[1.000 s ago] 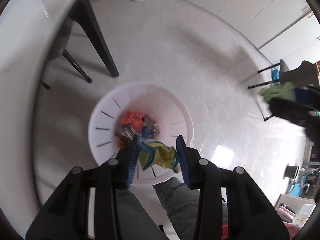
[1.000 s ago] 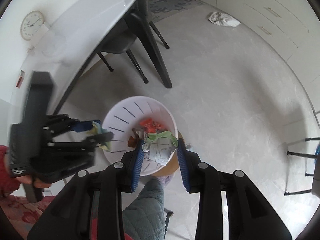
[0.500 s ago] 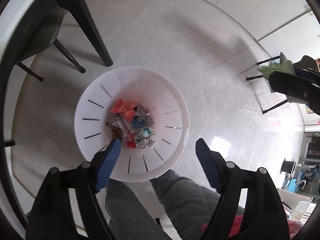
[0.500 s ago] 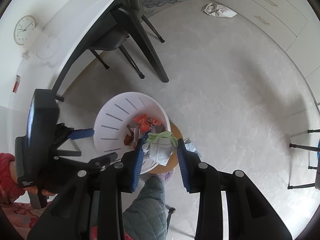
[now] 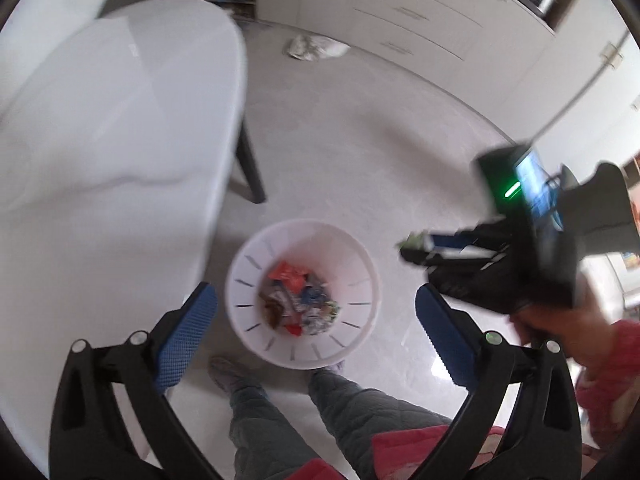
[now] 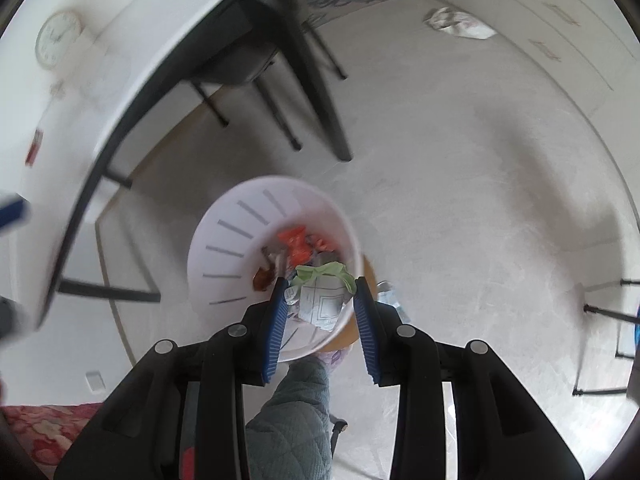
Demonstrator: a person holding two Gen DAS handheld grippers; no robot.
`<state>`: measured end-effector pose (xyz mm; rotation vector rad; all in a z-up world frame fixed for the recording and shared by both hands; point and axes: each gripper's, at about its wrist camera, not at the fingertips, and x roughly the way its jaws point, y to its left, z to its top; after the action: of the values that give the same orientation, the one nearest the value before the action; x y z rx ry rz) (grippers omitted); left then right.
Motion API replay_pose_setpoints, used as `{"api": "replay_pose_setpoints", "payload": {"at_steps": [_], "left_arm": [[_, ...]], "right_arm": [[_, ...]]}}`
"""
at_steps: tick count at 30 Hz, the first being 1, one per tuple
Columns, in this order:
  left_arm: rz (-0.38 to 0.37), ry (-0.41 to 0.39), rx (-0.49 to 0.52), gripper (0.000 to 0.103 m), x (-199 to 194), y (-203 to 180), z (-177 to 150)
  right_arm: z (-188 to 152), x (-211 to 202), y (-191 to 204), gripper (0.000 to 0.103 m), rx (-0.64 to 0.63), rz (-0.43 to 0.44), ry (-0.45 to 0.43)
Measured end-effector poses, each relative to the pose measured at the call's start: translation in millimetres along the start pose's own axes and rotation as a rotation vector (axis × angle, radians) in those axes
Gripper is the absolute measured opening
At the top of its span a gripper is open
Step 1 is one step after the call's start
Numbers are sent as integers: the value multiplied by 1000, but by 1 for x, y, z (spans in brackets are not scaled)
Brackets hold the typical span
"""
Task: Collect trash
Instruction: 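Open the right gripper over the bin to drop the white wrapper, then move both open grippers back over the table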
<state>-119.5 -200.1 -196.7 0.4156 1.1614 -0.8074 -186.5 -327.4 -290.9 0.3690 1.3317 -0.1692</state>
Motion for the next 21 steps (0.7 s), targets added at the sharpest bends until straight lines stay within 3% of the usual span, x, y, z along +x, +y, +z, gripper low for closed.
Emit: {"api": "replay_pose_setpoints", "payload": {"at_steps": [5,7,9,11,16,21], "left_arm": [[88,-19,-105,95,-19,25,-13],[119,-21,-152,95,-25,36,-18],[154,-9,-205,95,-28,48,-23],[176,4,-245,95,-30,59,-26],[212,-12,-344,95,-48,85,-33],[243,-62,-417,95,-78,115,-33]], "right_arm": [[-2,60,25,37,-49,36,87],[-4,78,33,42,-54,49,119],[-5,94,40,78,-44,49,165],[-6,102,45,88,-39,24,203],[-3,84,53,93,-4,12,224],[20,11,71,96,-55,-95,136]]}}
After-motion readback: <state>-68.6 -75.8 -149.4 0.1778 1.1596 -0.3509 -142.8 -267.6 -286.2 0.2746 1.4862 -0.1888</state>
